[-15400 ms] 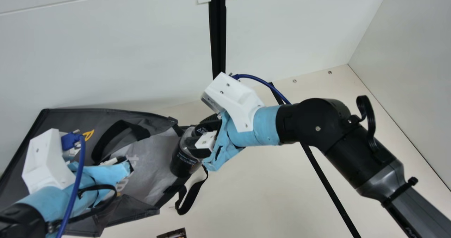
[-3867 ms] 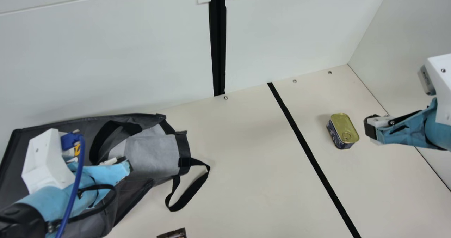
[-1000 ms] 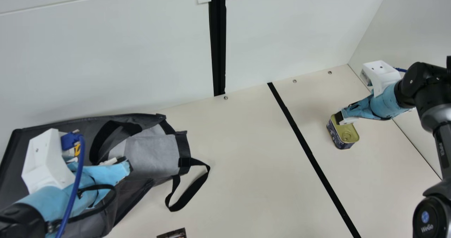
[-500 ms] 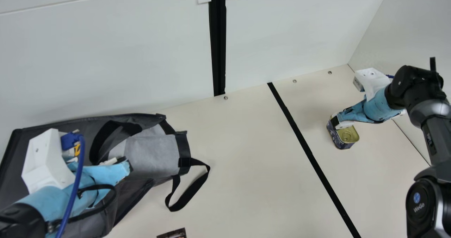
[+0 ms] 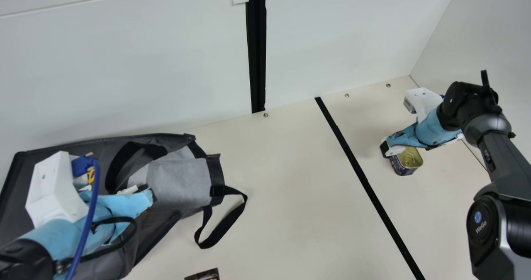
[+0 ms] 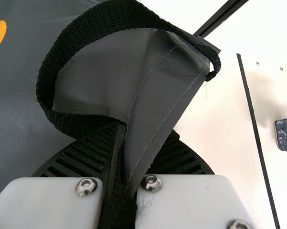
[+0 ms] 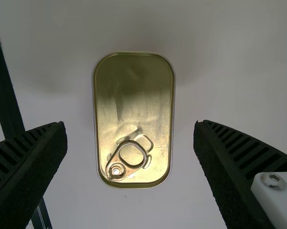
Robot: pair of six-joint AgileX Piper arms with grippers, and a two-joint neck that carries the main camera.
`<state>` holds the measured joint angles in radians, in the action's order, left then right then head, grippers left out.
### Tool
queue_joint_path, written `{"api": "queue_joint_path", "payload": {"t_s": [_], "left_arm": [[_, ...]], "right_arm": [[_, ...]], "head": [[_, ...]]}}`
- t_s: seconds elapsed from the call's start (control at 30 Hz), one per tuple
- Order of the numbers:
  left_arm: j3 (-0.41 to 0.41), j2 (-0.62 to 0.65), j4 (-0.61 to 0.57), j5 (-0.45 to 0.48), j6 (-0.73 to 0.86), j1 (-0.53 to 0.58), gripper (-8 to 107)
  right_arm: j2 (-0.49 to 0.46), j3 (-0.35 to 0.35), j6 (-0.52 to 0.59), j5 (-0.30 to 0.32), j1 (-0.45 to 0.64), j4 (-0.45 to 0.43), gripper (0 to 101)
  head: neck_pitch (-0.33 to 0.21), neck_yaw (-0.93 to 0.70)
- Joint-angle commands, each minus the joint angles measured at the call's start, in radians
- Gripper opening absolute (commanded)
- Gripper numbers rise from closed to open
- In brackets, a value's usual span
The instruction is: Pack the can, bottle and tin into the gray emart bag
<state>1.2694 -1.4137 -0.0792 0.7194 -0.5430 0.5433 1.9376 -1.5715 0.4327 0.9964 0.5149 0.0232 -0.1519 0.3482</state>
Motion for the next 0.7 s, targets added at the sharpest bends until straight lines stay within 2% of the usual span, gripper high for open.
{"api": "queue_joint_path", "payload": {"t_s": [0.0,0.37,0.67], "left_arm": [[0.000,0.000,0.000,0.000,0.000,0.000,10],[0.000,0.000,0.000,0.000,0.000,0.000,10],[0.000,0.000,0.000,0.000,0.000,0.000,10]], "right_arm": [[0.011,-0.002,-0.003,0.001,-0.002,-0.004,91],[0.075,-0.022,-0.024,-0.004,-0.007,-0.025,91],[0.107,-0.050,-0.025,0.001,-0.009,-0.019,31]], "head": [[-0.023,0.001],[-0.023,0.001],[-0.023,0.001]]}}
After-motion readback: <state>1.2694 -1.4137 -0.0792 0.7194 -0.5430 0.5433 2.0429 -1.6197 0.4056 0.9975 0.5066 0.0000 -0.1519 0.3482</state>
